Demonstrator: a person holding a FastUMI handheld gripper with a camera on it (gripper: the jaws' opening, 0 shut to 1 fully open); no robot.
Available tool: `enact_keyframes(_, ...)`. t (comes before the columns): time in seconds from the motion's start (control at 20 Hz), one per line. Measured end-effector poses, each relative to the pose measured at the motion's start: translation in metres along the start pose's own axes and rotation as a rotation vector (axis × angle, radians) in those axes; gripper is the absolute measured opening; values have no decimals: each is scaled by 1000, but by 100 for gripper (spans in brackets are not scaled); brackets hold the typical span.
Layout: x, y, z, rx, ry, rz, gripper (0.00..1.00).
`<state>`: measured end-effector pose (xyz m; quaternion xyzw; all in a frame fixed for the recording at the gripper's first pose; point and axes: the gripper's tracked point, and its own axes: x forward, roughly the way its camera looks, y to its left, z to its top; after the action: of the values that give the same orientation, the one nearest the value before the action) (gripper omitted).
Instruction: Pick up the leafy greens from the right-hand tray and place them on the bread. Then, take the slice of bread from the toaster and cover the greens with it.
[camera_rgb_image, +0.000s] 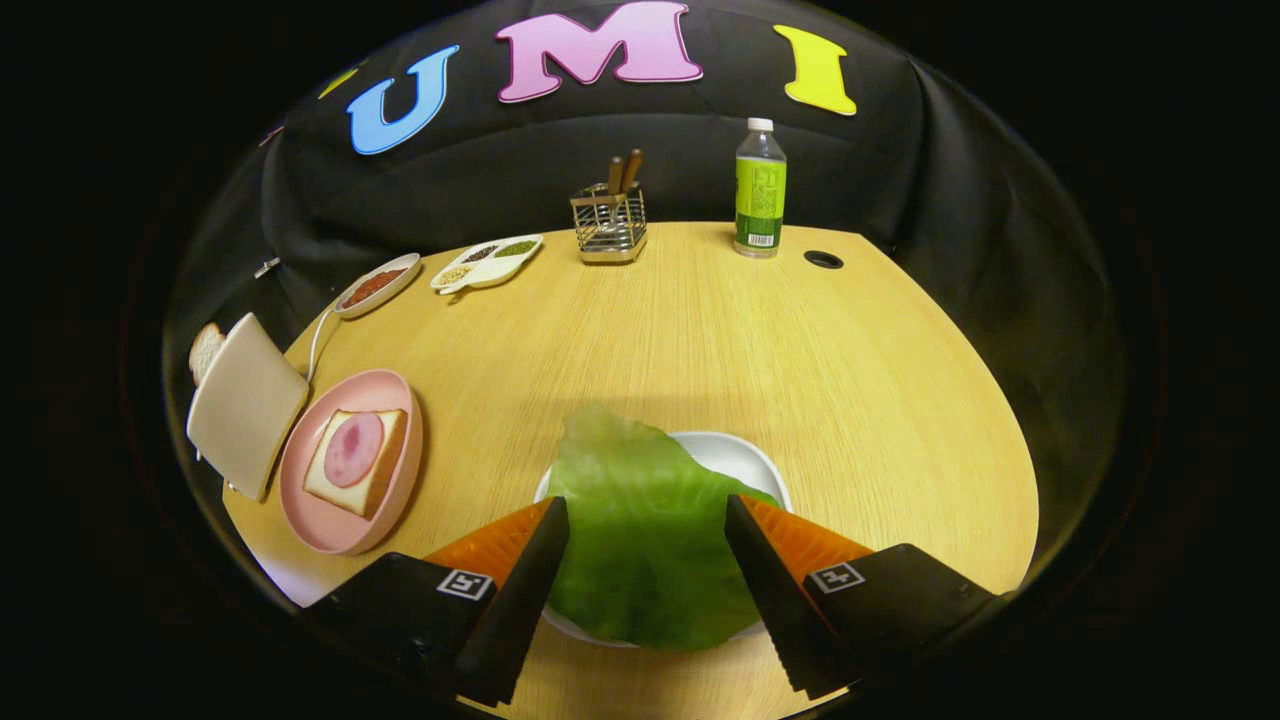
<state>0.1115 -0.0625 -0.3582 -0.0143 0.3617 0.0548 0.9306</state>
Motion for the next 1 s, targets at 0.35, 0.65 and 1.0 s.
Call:
enact_keyframes(0.35, 5, -6, -4, -76, -2, -16, 86)
enact_keyframes(0.65, 3, 2, -4, -134, -23, -21, 34)
enact_keyframes(1.0, 5, 8, -4, -85, 22, 32, 5)
